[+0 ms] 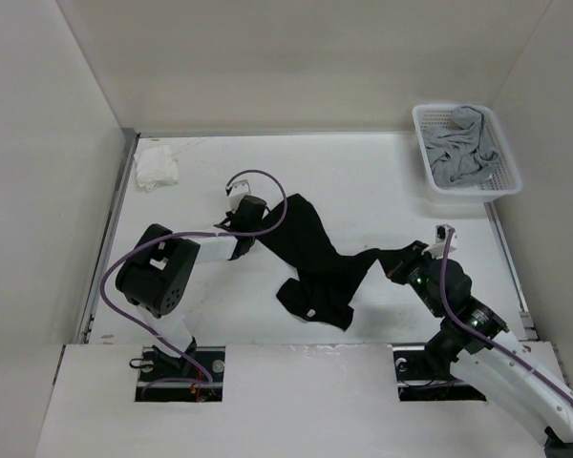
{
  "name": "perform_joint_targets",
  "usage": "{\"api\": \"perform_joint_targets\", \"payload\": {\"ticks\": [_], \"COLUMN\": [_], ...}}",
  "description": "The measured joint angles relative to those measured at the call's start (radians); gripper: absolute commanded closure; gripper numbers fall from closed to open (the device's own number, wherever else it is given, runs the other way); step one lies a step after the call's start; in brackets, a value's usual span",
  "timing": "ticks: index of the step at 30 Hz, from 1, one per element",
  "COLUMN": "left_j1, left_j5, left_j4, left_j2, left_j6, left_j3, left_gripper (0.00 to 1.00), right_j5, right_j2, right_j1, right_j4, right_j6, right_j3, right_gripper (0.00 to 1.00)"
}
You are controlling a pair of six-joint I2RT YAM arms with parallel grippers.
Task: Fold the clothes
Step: Flatten the tank top out
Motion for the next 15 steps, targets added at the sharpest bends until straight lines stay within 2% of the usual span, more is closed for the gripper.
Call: {"api": "perform_joint_targets", "payload": {"ticks": [7, 15], "left_j1": [0.034, 0.043], "left_j5": [0.108, 0.168], "left_j4": [-0.084, -0.259], "left_j2": [-0.177, -0.680], "left_j6": [-0.029, -0.078], "left_j3": [-0.121, -0.150], "left_gripper": [1.00, 1.00], "right_j5": [0.000, 0.012], "right_j2": [0.000, -0.029], "right_j1": [-0.014, -0.014], "right_j4": [0.000, -0.038], "right_j6": [-0.009, -0.042], "right_j3": [0.017, 0.119], "right_gripper": [1.00, 1.00]}}
